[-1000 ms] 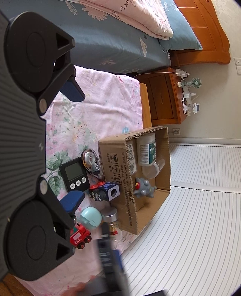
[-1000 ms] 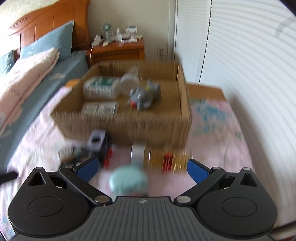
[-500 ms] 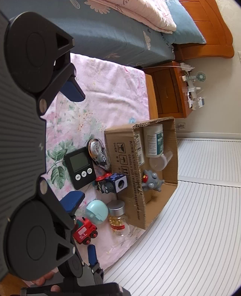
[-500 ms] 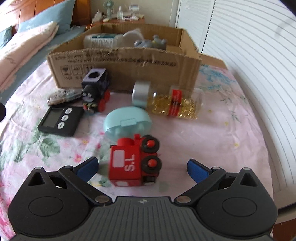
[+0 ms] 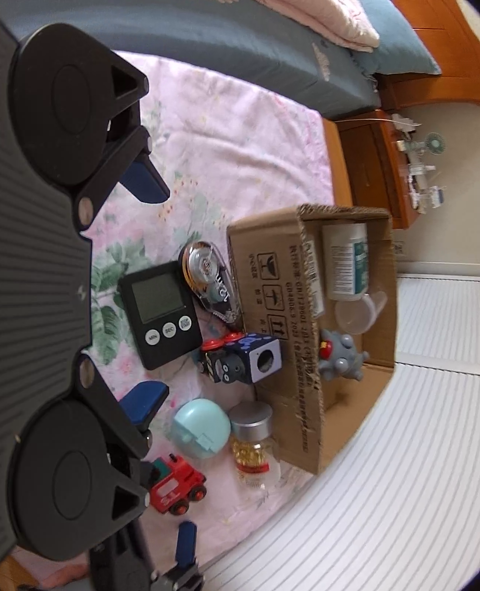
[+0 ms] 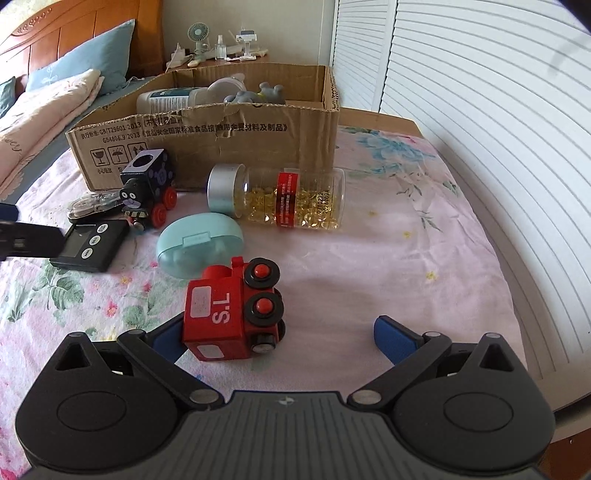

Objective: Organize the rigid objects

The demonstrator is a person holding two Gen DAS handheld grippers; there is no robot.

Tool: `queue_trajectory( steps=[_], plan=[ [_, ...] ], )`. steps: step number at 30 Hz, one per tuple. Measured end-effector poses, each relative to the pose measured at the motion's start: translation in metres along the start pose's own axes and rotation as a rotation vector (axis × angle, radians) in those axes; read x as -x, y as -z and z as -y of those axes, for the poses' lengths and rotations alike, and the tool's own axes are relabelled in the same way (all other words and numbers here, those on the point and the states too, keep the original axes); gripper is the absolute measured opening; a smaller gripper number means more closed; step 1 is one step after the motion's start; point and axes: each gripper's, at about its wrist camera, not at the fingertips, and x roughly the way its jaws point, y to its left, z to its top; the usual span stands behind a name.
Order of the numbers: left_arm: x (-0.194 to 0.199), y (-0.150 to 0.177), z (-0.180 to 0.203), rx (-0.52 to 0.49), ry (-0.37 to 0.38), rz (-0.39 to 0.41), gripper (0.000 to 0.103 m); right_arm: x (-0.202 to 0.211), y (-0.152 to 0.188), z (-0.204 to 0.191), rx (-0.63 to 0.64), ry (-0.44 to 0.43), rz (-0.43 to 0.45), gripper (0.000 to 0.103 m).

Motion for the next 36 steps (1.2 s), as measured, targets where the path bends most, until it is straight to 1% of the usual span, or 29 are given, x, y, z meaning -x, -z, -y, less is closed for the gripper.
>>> queue_trajectory(
  steps=[3, 7, 11, 13, 18, 23, 26, 28, 29, 31, 36],
  plan=[
    [-0.015, -0.002, 0.007, -0.007, -0.027, -0.007, 0.102, 0.0, 0.0, 0.0, 0.003, -0.001, 0.004, 0.103],
    [-0.03, -0.004, 0.012, 0.002, -0.029, -0.023, 0.102, 0.0, 0.0, 0.001, 0.003, -0.002, 0.006, 0.103],
    [-0.039, 0.0, 0.011, 0.021, -0.04, -0.055, 0.102, 0.0, 0.0, 0.0, 0.01, -0.008, 0.005, 0.103],
    [-0.038, 0.004, 0.011, 0.012, -0.053, -0.043, 0.102, 0.001, 0.0, 0.001, 0.013, -0.01, 0.003, 0.103],
    [-0.029, 0.013, -0.001, 0.018, -0.052, -0.039, 0.102, 0.002, 0.002, 0.002, 0.018, -0.015, 0.008, 0.103],
    [-0.025, 0.02, -0.01, 0.007, -0.046, -0.017, 0.102, 0.002, 0.004, 0.003, 0.024, -0.018, 0.017, 0.103],
    [-0.024, 0.021, -0.009, -0.009, -0.028, 0.004, 0.096, 0.002, 0.004, 0.003, 0.025, -0.018, 0.017, 0.103],
    [-0.022, 0.02, -0.005, -0.031, -0.009, 0.021, 0.083, 0.002, 0.005, 0.003, 0.027, -0.019, 0.02, 0.103],
    [-0.021, 0.02, -0.003, -0.044, 0.001, 0.027, 0.08, 0.002, 0.005, 0.003, 0.028, -0.02, 0.021, 0.103],
    [-0.02, 0.019, 0.001, -0.058, 0.015, 0.029, 0.069, 0.002, 0.005, 0.003, 0.03, -0.021, 0.024, 0.103],
    [-0.019, 0.018, 0.003, -0.073, 0.027, 0.026, 0.069, 0.003, 0.005, 0.002, 0.039, -0.024, 0.027, 0.103]
  ],
)
